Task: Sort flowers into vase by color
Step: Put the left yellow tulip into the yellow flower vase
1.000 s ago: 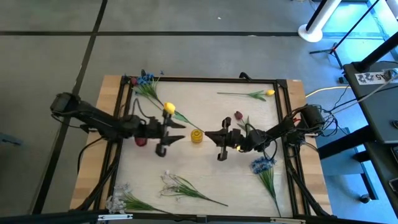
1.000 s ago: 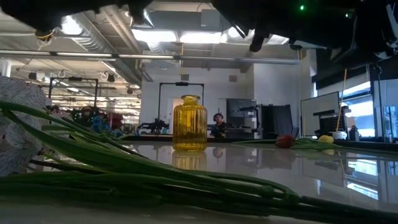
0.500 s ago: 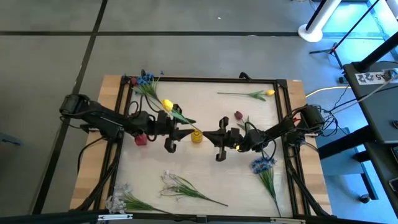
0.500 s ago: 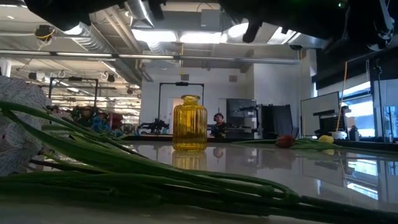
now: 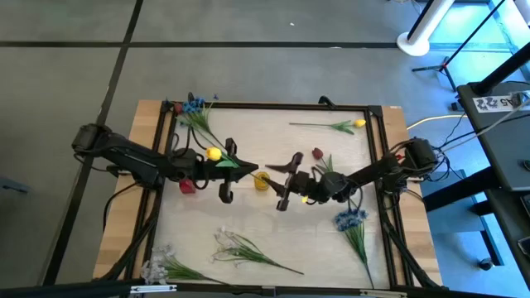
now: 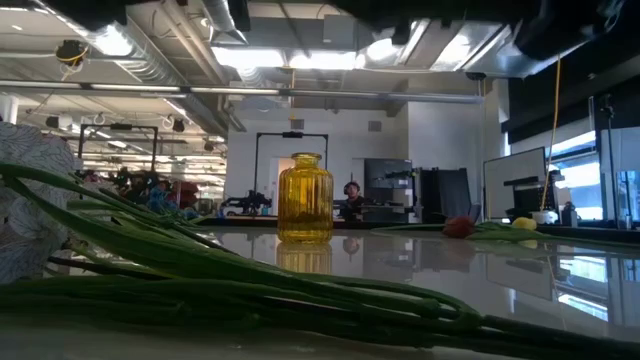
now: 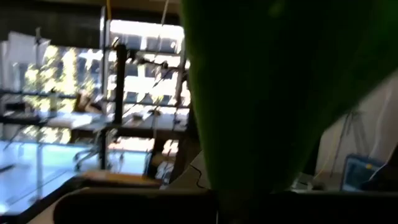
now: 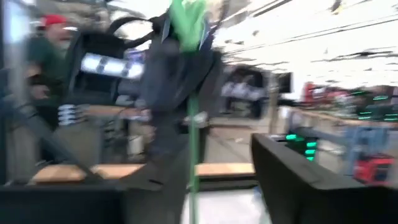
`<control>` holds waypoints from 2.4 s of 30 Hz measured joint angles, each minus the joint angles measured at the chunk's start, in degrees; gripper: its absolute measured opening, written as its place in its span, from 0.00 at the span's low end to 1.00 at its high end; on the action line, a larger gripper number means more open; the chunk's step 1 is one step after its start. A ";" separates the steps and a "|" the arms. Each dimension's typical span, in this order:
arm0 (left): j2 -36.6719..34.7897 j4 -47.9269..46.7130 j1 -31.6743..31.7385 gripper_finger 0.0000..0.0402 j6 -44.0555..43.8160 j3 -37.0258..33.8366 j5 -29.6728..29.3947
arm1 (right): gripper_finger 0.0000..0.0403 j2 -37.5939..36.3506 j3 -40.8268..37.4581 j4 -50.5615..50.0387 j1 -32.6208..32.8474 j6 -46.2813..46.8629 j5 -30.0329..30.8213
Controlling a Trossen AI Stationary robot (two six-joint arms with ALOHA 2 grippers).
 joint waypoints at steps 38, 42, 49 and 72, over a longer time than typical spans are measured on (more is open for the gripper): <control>11.69 0.98 11.12 0.00 -3.15 14.76 4.12 | 0.71 -2.35 -0.21 -6.52 22.11 -13.67 38.78; 12.70 -3.04 10.29 0.00 -2.24 19.53 6.20 | 0.71 -2.35 -0.24 -6.16 21.57 -13.60 38.43; 12.94 -9.51 9.09 0.00 0.31 19.50 0.83 | 0.71 -2.35 -0.24 -7.55 21.46 -13.13 38.62; 12.34 -11.47 9.27 0.00 0.40 19.44 0.13 | 0.71 -2.35 -0.24 -16.93 21.45 -3.35 38.97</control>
